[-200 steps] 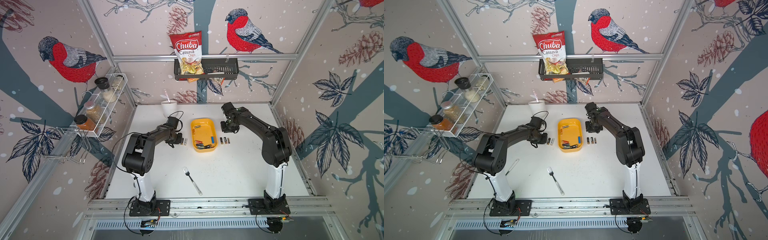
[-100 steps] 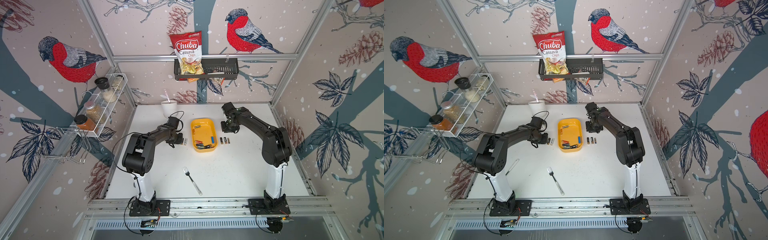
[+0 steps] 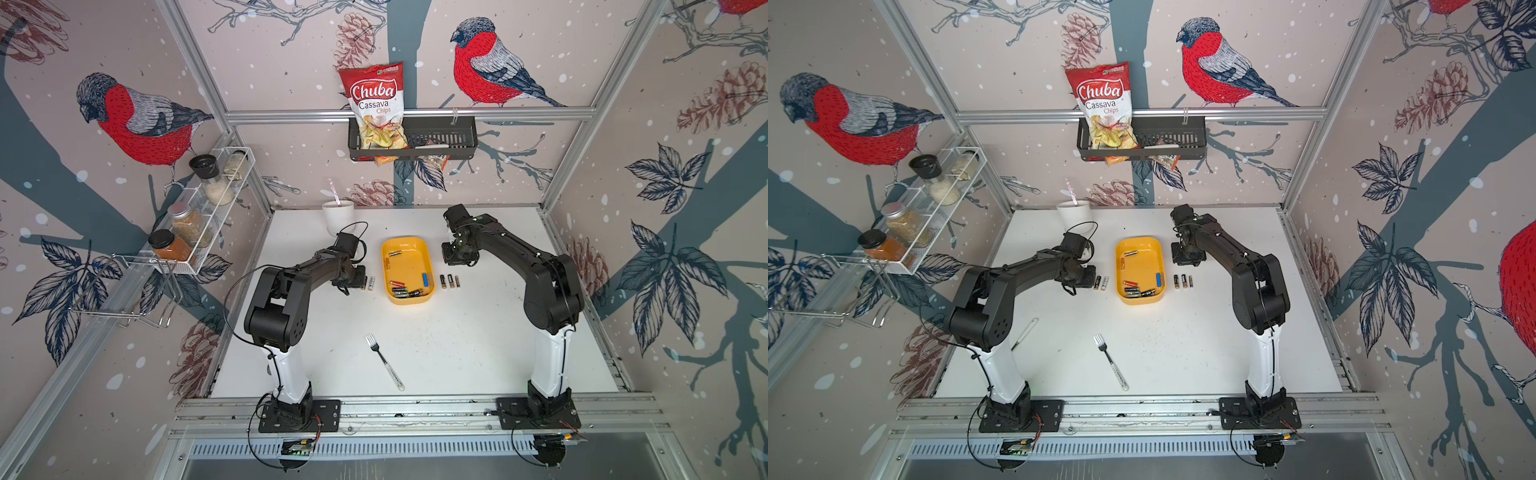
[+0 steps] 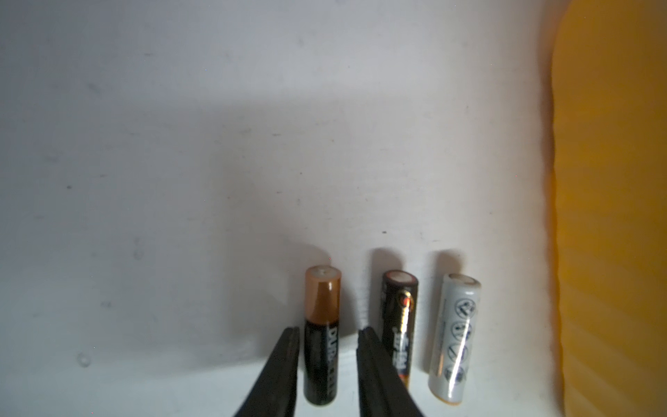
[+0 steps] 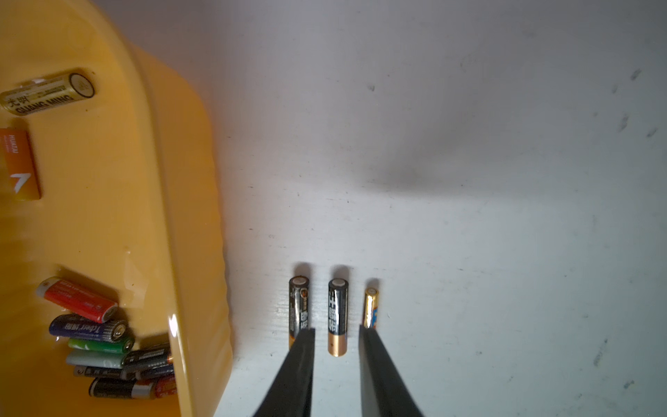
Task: Take the batteries out of the storage box
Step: Place the battery at the center of the board.
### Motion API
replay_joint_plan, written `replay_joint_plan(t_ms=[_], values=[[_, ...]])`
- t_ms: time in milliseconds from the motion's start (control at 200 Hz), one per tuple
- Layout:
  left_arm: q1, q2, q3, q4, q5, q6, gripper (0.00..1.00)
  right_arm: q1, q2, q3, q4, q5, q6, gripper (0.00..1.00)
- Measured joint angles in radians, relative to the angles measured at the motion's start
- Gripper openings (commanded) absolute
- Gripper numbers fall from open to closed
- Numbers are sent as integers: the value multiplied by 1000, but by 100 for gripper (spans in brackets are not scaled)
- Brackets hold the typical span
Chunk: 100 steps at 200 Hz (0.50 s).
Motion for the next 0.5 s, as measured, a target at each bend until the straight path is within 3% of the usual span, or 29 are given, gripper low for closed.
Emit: replay_joint_plan(t_ms=[500], values=[[0,-42,25,-29,-8,-18,34,31,3,100,-39,27,0,29]])
